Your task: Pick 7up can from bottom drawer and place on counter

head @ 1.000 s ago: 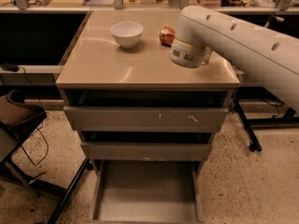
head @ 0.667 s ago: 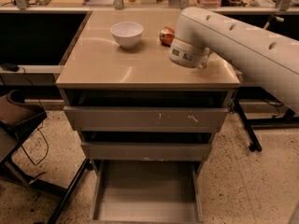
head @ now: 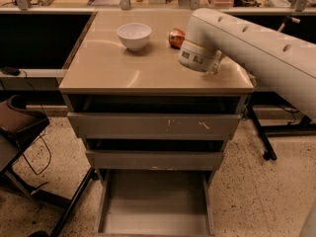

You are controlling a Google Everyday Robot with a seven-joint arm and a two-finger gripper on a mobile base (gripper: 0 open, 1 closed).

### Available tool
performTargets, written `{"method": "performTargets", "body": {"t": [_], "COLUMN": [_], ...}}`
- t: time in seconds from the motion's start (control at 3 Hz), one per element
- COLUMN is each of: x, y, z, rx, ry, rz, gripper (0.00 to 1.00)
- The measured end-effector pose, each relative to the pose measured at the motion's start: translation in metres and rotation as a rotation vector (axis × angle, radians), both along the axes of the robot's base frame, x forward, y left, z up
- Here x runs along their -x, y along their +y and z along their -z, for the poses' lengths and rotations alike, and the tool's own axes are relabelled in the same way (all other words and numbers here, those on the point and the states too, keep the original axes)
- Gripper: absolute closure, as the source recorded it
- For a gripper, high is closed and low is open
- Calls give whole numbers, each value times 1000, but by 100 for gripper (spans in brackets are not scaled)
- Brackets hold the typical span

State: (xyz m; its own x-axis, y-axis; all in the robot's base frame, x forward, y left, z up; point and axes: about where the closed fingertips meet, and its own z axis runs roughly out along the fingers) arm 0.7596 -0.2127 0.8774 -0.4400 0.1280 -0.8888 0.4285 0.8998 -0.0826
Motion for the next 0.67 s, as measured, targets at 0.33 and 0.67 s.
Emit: {"method": "performTargets", "body": {"t": [0.33, 0.67], "x": [0, 0], "y": [0, 0], "z": [0, 0], "rx": [0, 0], "ry": [0, 0], "rz": [0, 0], "gripper": [58, 35]}}
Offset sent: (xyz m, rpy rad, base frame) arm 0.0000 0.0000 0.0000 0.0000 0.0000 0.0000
